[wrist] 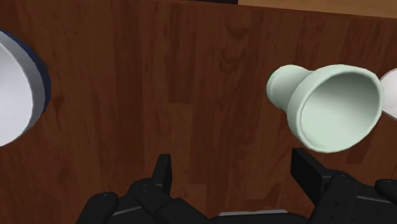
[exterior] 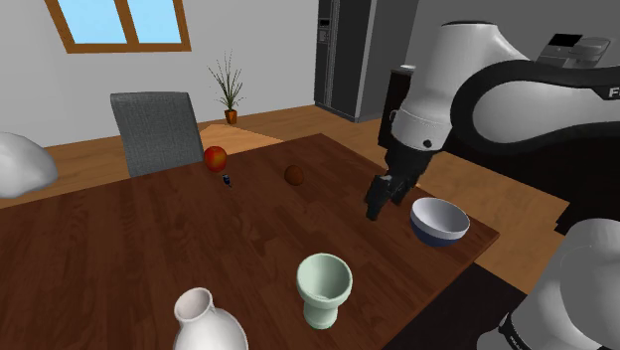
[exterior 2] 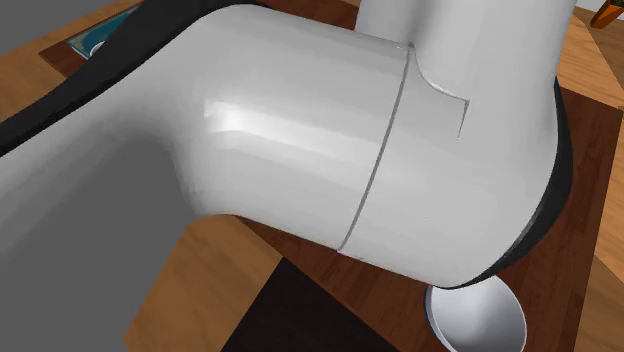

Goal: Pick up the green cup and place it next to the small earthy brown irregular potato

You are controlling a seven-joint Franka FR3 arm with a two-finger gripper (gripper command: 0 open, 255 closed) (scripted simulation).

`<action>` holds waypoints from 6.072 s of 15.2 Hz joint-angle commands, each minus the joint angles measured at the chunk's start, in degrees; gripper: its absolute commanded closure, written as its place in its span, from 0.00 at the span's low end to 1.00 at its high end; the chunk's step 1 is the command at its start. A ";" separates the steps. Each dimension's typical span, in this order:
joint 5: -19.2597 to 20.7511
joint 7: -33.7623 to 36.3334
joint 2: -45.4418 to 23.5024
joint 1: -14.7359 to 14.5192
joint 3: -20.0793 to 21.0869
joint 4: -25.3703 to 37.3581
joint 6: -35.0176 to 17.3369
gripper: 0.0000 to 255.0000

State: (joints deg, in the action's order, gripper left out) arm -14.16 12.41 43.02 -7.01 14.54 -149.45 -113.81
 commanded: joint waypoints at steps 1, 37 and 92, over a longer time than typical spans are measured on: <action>-1.58 2.29 -1.48 -1.00 2.68 -1.20 -3.79 0.00; -5.39 11.89 -16.00 -2.34 15.91 -4.03 -24.99 1.00; 10.53 8.99 -40.17 6.91 8.04 42.68 -0.53 1.00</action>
State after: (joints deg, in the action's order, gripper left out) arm -4.69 21.23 5.48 -0.35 22.51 -109.28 -114.35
